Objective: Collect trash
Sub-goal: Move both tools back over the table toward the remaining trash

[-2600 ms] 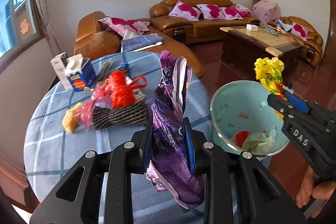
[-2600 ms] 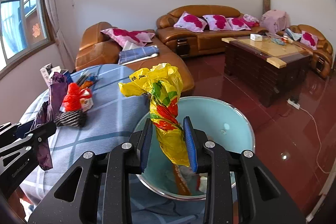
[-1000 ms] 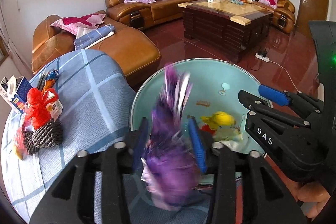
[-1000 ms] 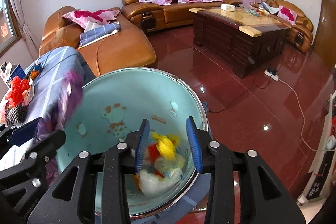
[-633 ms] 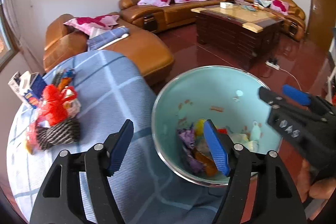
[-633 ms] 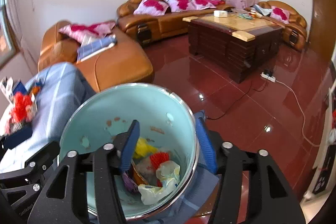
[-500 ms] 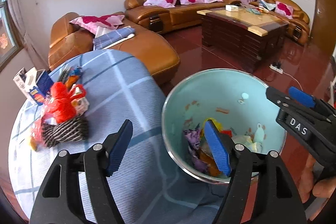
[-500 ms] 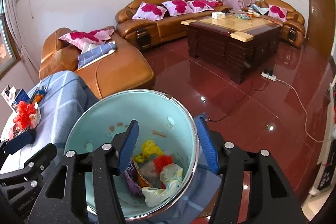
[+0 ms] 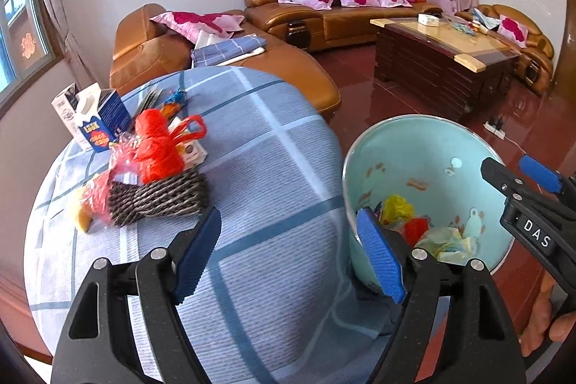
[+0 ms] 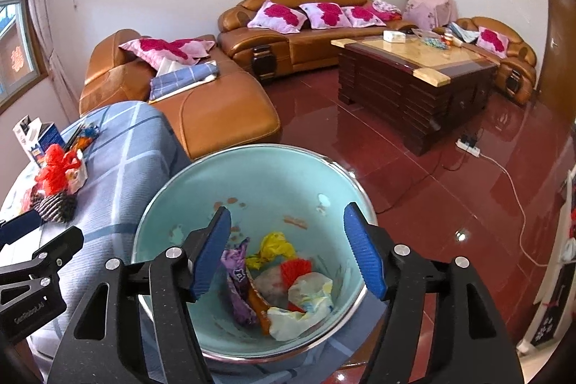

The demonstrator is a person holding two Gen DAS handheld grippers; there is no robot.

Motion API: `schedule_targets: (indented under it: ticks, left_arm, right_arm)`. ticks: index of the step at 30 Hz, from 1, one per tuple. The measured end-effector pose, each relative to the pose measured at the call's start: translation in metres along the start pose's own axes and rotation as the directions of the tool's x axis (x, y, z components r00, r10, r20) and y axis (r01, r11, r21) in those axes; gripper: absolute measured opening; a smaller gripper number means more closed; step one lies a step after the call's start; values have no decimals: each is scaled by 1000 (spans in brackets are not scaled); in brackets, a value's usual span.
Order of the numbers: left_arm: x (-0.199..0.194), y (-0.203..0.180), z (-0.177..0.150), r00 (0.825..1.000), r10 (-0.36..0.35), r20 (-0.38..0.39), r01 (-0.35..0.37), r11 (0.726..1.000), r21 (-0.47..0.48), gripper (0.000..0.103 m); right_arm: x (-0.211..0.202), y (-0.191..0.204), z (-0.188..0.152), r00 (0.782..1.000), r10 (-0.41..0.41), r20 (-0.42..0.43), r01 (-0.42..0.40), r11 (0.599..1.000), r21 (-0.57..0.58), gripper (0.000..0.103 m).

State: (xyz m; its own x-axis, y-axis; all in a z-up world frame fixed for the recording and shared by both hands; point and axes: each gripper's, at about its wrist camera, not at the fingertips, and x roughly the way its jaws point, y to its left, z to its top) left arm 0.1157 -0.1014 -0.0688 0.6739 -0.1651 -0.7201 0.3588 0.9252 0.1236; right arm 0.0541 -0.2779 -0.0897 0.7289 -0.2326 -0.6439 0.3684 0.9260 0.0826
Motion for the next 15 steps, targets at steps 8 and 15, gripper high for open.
schedule_targets:
  ticks: [8,15]
  left_arm:
    - [-3,33,-15,1000,6,-24,-7,999,-47,76]
    - [-11,78,-31,999,46,-25,-49,994,-100,76]
  right_arm:
    - [-5,27,4,1000,19,5,-18,999,-50,65]
    - [-9,58,5,998,61,7,-60,993,-102,65]
